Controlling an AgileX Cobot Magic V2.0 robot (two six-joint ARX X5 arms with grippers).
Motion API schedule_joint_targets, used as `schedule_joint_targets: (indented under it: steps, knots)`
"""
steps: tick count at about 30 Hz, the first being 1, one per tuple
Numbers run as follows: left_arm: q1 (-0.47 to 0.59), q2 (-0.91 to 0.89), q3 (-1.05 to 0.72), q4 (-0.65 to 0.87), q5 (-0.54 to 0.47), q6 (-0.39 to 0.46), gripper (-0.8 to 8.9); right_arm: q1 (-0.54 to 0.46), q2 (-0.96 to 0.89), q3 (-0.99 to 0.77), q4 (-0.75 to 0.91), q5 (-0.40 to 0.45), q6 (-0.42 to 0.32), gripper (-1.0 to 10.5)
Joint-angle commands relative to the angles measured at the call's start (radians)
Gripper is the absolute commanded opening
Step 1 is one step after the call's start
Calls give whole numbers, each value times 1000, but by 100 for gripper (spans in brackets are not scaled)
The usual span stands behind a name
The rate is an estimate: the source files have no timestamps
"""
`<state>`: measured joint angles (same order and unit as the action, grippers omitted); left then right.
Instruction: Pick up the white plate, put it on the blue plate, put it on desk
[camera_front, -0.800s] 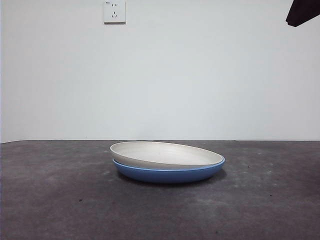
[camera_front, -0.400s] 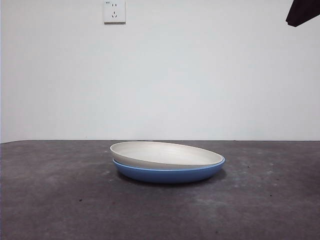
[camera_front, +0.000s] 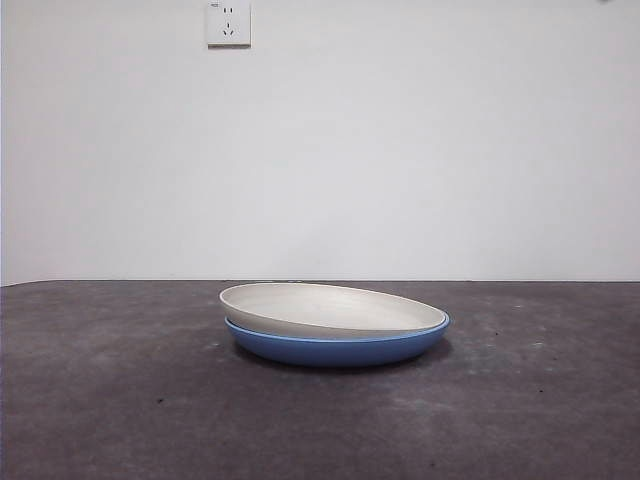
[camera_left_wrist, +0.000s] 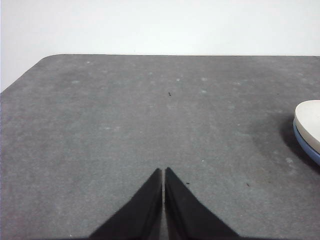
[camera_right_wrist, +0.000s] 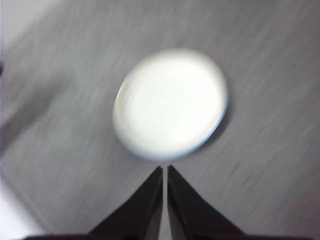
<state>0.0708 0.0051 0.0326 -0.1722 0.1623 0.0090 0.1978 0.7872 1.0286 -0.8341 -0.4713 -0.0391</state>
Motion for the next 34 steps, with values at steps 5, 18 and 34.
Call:
schedule_joint_targets:
  steps: [5,18,34]
  knots:
    - [3,-2,-21,-7,2,-6,10,-173,-210,-171,272,0,-55,11]
    - [3,-2,-21,-7,2,-6,10,-261,-562,-675,739,216,41,11]
    - [3,-2,-21,-7,2,-6,10,-261,-776,-988,789,344,127,11]
